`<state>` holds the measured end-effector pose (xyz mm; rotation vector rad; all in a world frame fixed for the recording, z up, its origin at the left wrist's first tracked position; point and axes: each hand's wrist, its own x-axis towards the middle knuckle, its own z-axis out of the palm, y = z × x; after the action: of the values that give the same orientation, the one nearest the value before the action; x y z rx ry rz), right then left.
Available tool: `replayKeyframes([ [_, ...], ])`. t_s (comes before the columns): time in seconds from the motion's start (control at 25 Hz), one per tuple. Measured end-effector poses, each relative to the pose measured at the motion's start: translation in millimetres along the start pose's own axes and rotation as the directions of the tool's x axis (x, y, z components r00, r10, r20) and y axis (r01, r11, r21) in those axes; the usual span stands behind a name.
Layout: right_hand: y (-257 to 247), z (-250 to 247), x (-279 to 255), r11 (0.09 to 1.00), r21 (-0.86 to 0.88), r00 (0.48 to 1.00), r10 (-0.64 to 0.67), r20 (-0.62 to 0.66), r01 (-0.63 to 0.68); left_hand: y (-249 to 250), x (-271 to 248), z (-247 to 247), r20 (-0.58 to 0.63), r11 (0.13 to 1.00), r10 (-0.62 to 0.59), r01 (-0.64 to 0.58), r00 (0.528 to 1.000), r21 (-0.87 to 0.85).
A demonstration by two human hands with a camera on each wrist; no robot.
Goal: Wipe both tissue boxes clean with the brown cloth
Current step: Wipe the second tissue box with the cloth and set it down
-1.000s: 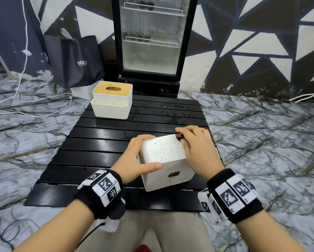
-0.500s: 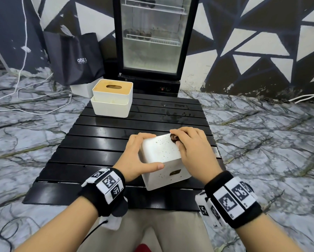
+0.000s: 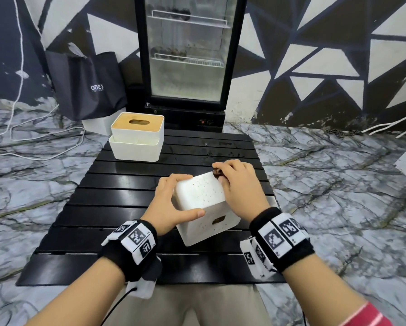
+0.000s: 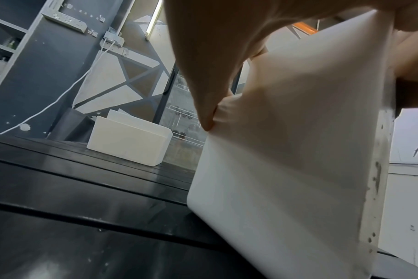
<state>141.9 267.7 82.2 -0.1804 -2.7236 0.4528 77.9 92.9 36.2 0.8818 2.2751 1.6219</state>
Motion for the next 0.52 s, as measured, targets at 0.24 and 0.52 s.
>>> replayKeyframes([
  [0.24,21,-8,-5,0.988,0.156,1.0,0.001,0.029,-0.006,-1,1,1,0.003,1.0,0.021,-0.021,1.0,-0.004],
  [0.52,4,1,5,1.0,0.004,1.0,-0.007,-0.007,0.007,-1,-1,7,-0.041,1.0,0.013,-0.013,0.999,0.007],
])
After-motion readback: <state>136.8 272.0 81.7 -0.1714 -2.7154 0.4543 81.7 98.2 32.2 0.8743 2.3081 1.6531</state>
